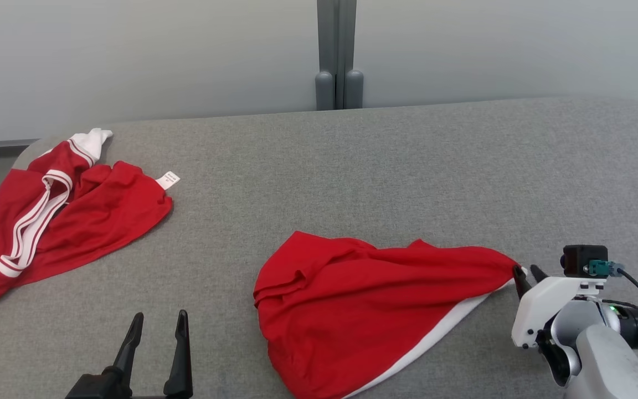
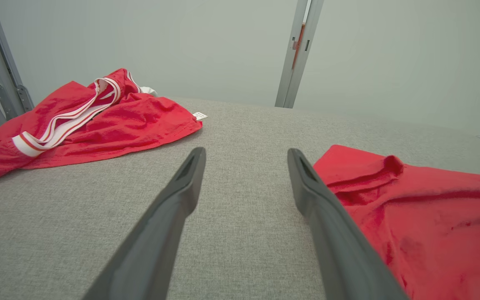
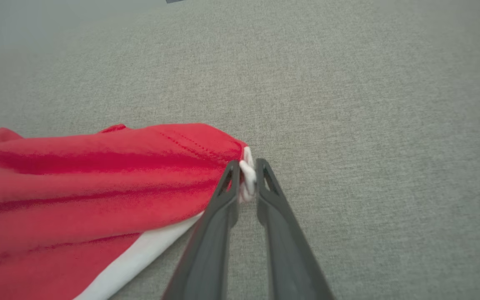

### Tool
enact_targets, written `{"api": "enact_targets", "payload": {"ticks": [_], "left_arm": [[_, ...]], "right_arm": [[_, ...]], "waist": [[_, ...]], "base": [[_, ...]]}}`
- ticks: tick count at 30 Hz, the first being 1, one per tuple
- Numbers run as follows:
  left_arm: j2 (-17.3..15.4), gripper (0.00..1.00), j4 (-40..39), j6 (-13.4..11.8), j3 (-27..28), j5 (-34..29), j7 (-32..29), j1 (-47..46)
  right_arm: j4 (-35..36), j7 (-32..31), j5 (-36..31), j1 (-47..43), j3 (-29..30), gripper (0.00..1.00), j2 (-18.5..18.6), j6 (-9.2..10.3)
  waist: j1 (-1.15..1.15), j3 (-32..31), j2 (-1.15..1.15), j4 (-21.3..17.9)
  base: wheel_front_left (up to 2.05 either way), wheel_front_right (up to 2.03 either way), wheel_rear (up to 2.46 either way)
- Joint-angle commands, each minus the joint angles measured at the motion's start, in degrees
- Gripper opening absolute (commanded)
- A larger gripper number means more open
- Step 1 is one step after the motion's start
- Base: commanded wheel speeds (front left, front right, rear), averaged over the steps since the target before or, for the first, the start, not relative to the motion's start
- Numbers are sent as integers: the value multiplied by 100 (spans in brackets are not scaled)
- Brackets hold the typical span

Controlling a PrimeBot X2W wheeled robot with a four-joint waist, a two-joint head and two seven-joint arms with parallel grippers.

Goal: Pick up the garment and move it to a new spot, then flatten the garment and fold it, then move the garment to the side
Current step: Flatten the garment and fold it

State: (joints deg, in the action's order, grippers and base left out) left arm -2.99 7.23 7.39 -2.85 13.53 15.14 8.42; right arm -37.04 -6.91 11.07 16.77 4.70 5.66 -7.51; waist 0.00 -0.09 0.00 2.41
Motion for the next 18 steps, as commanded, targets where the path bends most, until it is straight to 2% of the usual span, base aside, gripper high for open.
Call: {"api": "enact_targets", "payload": {"ticks": [1, 6, 10, 13, 16, 18], "left_arm": [[-30, 100, -6, 18, 17, 7, 1, -18], [-25, 100, -28, 18, 38, 7, 1, 27], [-18, 100, -59, 18, 49, 4, 1, 67], [-13, 100, -82, 18, 52, 11, 1, 87], [-9, 100, -97, 18, 58, 22, 1, 99], [-6, 100, -103, 18, 58, 31, 1, 95]], "right_arm": [[-73, 181, -173, 70, 22, 100, 65, 4], [-156, 718, -695, 76, -28, 100, 172, 5], [108, 1369, -1140, -97, 74, 100, 204, 5], [503, 1987, -1482, -319, 196, 100, 143, 5], [1073, 2196, -1696, -628, 282, 100, 37, 5], [1773, 2208, -1639, -884, 363, 100, -39, 5]], "waist": [[0, 0, 0, -9], [0, -25, 0, -51], [0, -48, 0, -85], [0, -63, 0, -97], [0, -53, 0, -97], [0, -36, 0, -91]], "base": [[0, 0, 0], [0, 0, 0], [0, 0, 0], [0, 0, 0], [0, 0, 0], [0, 0, 0]]}}
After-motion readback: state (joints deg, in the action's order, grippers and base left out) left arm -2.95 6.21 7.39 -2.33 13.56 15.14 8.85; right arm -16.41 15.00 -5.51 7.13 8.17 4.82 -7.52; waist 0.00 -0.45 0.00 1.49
